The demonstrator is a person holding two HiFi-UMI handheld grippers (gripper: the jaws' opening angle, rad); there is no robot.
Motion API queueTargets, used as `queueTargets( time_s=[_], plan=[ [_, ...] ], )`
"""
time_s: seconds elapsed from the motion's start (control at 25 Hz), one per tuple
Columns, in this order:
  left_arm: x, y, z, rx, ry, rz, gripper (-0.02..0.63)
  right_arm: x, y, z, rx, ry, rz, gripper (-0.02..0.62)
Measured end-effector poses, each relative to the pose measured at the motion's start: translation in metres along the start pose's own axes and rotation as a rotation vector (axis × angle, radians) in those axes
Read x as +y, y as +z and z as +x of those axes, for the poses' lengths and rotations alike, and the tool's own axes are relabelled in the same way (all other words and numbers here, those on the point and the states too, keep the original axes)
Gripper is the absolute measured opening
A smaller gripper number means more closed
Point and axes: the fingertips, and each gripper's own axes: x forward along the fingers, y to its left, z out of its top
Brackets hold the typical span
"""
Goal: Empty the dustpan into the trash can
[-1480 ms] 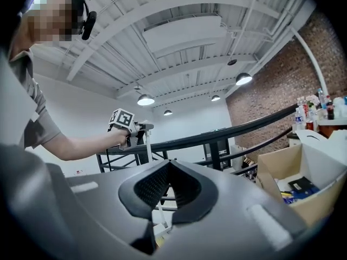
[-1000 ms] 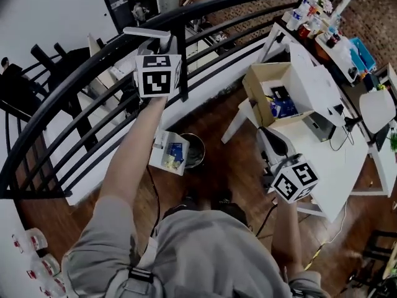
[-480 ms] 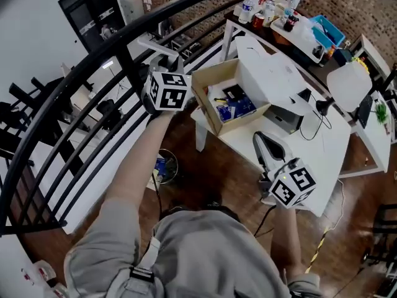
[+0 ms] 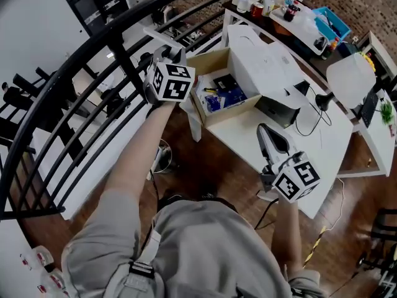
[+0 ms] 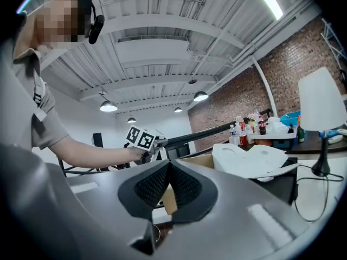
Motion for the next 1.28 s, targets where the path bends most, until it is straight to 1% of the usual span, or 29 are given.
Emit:
queueTargets(
  time_s=[0.24, 0.36, 0.56, 0.72, 0.84, 1.0, 1.12, 1.2, 1.28],
  plan=[
    [0.008, -0.001, -0.010, -0.001, 0.032, -0.003, 0.055, -0.003, -0.004, 0.003, 0.009, 0.039, 0.007, 0.003],
    [0.005, 0.002, -0.021, -0.022, 0.040, -0.011, 0.049, -0.002, -0.005, 0.007, 0.009, 0.058, 0.013, 0.003],
    [-0.012, 0.009, -0.046, -0.064, 0.044, -0.006, 0.043, 0.003, -0.006, 0.008, 0.007, 0.094, 0.015, 0.003],
    [-0.036, 0.015, -0.063, -0.087, 0.020, 0.015, 0.040, 0.004, -0.010, 0.004, 0.016, 0.117, 0.022, 0.003],
    [-0.054, 0.019, -0.079, -0.114, -0.006, 0.027, 0.039, 0.010, -0.007, 0.000, 0.008, 0.115, 0.023, 0.003],
    [-0.083, 0.025, -0.116, -0.176, -0.055, 0.038, 0.037, 0.025, -0.008, -0.020, -0.005, 0.083, 0.016, 0.003],
    [-0.105, 0.026, -0.153, -0.236, -0.086, 0.055, 0.035, 0.045, -0.021, -0.042, 0.015, 0.062, 0.008, 0.003],
    [-0.119, 0.026, -0.183, -0.278, -0.093, 0.073, 0.035, 0.063, -0.027, -0.058, 0.034, 0.067, 0.003, 0.003],
    [-0.128, 0.029, -0.212, -0.317, -0.095, 0.092, 0.035, 0.081, -0.017, -0.065, 0.012, 0.099, 0.011, 0.003]
  ],
)
